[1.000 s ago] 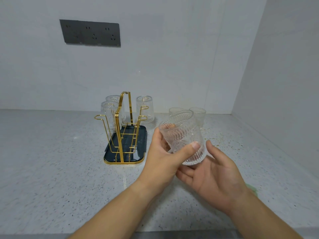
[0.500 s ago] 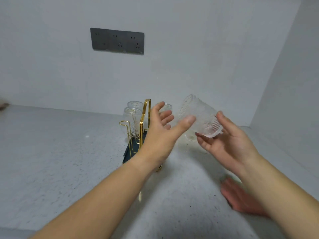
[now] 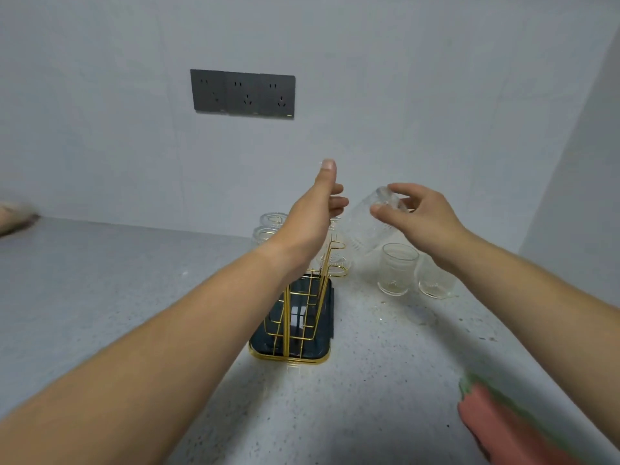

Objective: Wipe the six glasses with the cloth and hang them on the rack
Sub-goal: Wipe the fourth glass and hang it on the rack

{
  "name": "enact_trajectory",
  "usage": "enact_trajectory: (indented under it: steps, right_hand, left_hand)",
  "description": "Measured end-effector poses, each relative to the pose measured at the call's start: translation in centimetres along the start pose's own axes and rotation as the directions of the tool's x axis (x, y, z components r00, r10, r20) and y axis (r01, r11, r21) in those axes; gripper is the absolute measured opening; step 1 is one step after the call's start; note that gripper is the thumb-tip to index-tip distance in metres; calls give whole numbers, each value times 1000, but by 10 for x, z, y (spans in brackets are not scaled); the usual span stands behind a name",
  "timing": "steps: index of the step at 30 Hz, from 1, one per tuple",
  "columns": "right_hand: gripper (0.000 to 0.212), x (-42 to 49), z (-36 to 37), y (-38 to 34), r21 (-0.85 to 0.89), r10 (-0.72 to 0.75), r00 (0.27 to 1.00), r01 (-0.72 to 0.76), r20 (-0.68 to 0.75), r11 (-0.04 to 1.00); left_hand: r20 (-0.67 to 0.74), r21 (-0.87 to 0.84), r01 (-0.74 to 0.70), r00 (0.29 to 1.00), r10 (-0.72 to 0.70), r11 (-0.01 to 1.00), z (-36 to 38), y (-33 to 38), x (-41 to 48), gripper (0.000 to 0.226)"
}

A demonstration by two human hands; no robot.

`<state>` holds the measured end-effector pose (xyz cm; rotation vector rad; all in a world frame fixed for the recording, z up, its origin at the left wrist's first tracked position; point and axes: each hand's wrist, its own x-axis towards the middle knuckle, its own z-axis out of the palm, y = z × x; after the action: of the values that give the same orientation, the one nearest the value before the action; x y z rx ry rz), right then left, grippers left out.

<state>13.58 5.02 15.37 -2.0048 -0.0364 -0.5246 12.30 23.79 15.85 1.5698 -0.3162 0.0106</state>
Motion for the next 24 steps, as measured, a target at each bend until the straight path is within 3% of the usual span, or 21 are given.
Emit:
enact_trajectory:
  steps: [7,12,18,24]
  right_hand:
    - [72,11,25,5,-141,-57,992,73,115,987]
    - [79,14,35,11,-189,-59,985,90,163,978]
    - [87,11,48,15,-235,-46,972,102,230,967]
    - [80,6,59,23,-219,-33,969,88,245,972]
  left_hand:
    - [-4,75,107,994,-107,991,0,-9,1,76]
    - [-26,-1,167,986,-167,986,7,-10,-2,96]
    - [-68,-95,205,975,-212,974,15,-15,-7,79]
    - [-90,-129,244,962,-257,961,14,-27,-7,71]
